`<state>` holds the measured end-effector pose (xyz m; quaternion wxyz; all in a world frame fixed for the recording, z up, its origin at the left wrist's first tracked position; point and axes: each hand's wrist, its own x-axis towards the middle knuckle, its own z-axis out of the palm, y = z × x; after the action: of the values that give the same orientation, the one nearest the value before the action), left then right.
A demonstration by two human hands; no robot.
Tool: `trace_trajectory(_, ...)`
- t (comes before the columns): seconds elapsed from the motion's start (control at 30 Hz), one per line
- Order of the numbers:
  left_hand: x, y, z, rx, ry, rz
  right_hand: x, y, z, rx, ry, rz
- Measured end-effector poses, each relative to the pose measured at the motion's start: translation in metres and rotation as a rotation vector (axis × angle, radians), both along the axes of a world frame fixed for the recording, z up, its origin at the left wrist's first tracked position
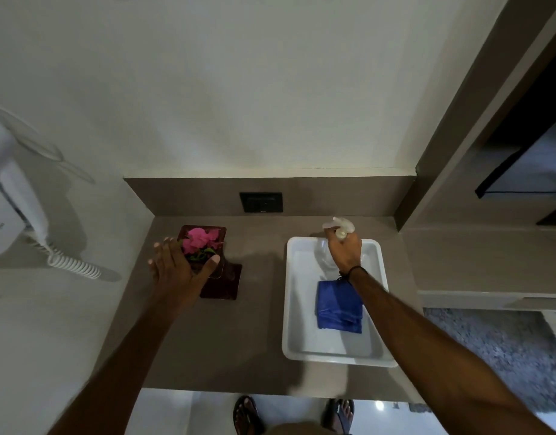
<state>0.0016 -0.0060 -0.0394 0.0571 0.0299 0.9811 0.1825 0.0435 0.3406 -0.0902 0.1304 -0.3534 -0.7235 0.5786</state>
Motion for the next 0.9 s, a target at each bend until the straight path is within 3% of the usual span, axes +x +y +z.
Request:
trace_trajectory(0.23,0.002,0.001,0.004,0.017,-0.01,0.002,0.038,0.005,-0.005,0.149,-0.167,0.154)
trace_trajectory(0.3,0.003,0.001,0.007,0.026,-0.004,0.005,0.066,0.001,-0.014,0.275,-0.239,0.186)
trace_trajectory(0.5,0.009,0.007,0.011,0.074,0.015,0.032,0.127,-0.01,-0.051,0.784,-0.398,0.822)
trace_trajectory(0.73,0.008,0.007,0.012,0.055,0.034,0.014,0.131,-0.007,-0.06,1.024,-0.494,1.023)
trace_trajectory(0.8,0.008,0.007,0.012,0.04,0.034,0.008,0.132,-0.009,-0.055,0.98,-0.462,0.993)
trace_trajectory(0.9,0.007,0.006,0.013,0.026,0.031,0.009,0.127,-0.011,-0.034,0.64,-0.265,0.697)
